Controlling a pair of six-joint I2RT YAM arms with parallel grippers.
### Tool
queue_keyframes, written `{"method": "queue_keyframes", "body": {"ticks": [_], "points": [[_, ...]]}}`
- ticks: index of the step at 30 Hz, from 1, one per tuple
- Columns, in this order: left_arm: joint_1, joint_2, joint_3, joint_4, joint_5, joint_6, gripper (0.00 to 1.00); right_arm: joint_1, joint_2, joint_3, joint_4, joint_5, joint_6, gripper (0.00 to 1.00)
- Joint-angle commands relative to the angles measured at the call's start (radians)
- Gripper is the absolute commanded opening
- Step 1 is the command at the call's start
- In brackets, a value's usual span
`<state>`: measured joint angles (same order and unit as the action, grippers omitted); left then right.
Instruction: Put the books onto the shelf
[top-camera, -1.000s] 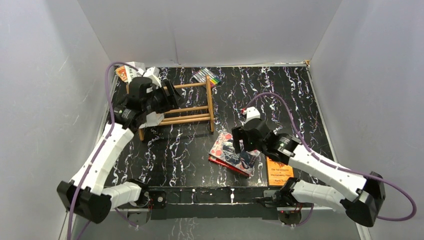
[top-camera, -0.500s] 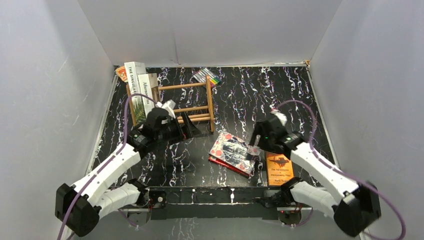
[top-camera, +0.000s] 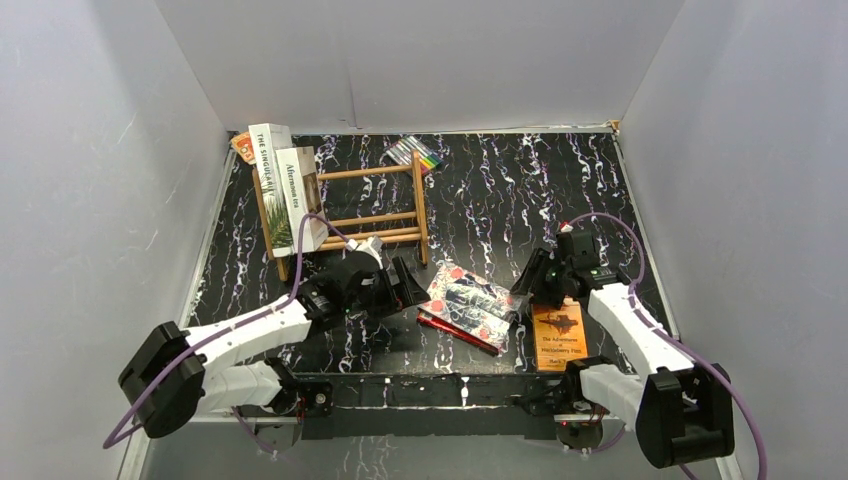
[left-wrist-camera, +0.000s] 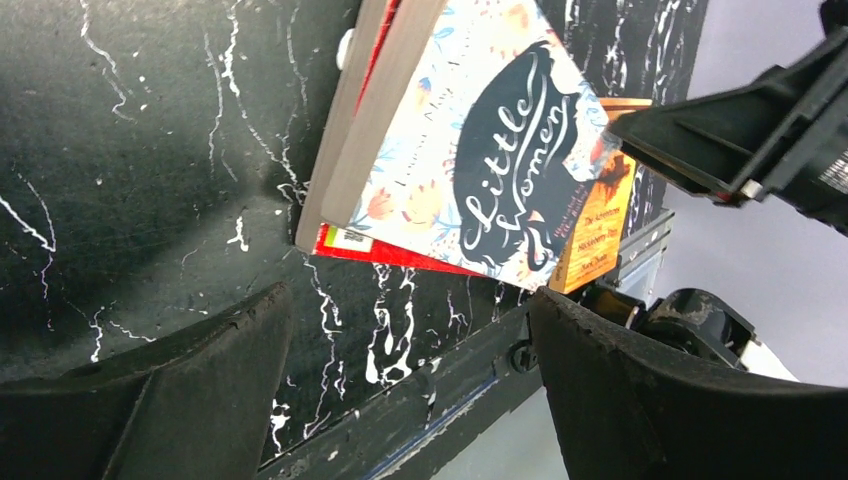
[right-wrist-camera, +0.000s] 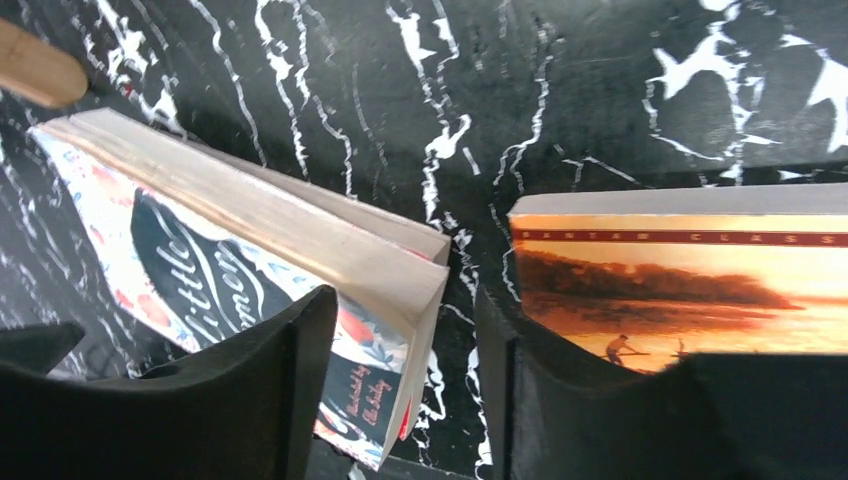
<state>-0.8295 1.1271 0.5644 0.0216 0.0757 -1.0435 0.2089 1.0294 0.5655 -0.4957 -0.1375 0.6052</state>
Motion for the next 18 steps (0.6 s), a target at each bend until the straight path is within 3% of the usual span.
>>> {"method": "queue_keyframes", "body": {"ticks": [1, 3, 7, 15, 17, 18], "points": [[-0.014, 0.011, -0.042, 0.076, -0.062, -0.074, 0.85, -0.005, -0.055, -0.015, 0.022, -0.097, -0.067, 0.58], [-0.015, 0.012, -0.075, 0.111, -0.091, -0.088, 0.85, -0.005, -0.076, -0.046, 0.032, -0.127, -0.076, 0.57], [-0.015, 0.025, -0.125, 0.185, -0.081, -0.112, 0.85, -0.005, -0.057, -0.09, 0.017, -0.192, -0.07, 0.44], [-0.014, 0.049, -0.132, 0.186, -0.091, -0.129, 0.85, -0.005, -0.055, -0.124, 0.015, -0.083, 0.024, 0.3], [-0.015, 0.048, -0.128, 0.179, -0.096, -0.128, 0.85, -0.006, -0.038, -0.135, 0.019, -0.105, 0.033, 0.3], [-0.015, 0.048, -0.127, 0.176, -0.1, -0.127, 0.85, -0.005, -0.033, -0.142, 0.015, -0.105, 0.034, 0.36]]}}
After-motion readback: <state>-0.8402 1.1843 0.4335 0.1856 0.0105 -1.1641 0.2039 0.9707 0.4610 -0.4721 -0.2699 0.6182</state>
